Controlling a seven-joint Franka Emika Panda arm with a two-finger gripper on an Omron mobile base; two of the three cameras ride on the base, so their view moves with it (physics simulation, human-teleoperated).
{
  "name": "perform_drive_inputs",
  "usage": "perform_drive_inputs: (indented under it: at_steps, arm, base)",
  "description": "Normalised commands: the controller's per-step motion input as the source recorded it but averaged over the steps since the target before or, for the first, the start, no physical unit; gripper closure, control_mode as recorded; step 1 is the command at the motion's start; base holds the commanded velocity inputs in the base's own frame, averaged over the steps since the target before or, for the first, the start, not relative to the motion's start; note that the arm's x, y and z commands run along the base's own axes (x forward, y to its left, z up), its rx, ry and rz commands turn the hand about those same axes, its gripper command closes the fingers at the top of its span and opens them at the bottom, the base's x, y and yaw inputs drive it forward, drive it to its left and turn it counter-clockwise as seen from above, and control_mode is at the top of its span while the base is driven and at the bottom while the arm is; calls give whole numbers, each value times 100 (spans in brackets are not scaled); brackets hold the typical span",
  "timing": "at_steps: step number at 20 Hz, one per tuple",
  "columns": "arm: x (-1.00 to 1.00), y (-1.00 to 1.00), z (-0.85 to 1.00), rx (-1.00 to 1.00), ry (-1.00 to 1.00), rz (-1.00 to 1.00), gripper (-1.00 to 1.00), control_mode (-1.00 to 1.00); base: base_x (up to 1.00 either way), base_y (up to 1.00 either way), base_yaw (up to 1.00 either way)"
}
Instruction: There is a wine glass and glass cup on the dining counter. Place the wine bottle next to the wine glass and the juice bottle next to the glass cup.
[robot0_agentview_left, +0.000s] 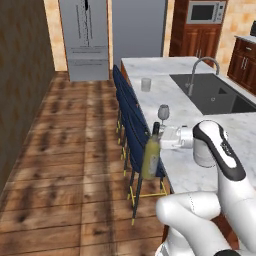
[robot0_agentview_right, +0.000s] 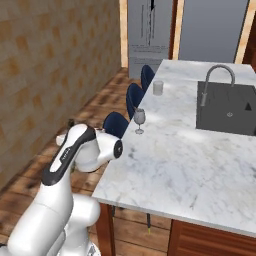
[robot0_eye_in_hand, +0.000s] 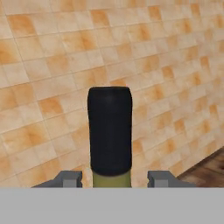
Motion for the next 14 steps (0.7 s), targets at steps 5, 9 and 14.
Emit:
perform_drive_inputs:
  at_steps: [5,9,14]
  arm:
    - [14,-45,-8,0,-2,0,100,-100]
    - [26,-37,-6,-5,-3,1,100,-100]
    - [32,-39,-2,-8,-1,3,100,-100]
  base:
    - [0,0,0]
    - [0,0,0]
    - [0,0,0]
